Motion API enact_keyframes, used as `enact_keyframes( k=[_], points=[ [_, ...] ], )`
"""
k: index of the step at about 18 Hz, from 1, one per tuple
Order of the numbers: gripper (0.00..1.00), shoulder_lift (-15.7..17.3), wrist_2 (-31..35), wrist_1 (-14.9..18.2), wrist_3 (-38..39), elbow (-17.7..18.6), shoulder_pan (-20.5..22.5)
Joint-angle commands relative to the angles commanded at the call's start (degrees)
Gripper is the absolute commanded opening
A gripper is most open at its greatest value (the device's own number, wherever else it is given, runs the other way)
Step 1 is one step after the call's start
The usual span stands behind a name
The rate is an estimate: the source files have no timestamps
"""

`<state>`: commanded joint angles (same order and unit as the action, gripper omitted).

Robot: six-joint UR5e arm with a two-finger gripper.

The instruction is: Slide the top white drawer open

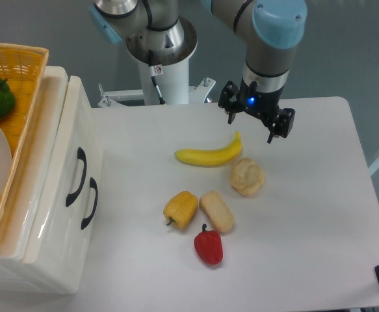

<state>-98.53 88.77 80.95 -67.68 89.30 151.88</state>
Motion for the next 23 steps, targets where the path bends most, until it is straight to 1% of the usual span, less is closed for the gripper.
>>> enact_keyframes(
  k=[4,7,9,12,14,16,18,23],
  points=[
    [1.00,0.1,0.1,-0.1,0.0,1.3,0.1],
    [1.00,0.3,-0.1,0.0,0.5,1.4,0.3],
    [1.00,0.4,-0.5,-0.1,3.4,1.5,0.2],
    [1.00,0.4,-4.6,-1.5,9.6,1.5,0.2],
    [1.00,0.6,-5.6,-1.6,11.2,1.5,0.1],
    [1.00,0.6,-5.3,-1.4,12.5,1.5,0.0],
    [1.00,0.6,-4.5,-1.5,16.6,1.3,-0.8],
    [1.00,-1.1,-4.7,-1.7,32.1,-0.3,-5.2]
  ],
)
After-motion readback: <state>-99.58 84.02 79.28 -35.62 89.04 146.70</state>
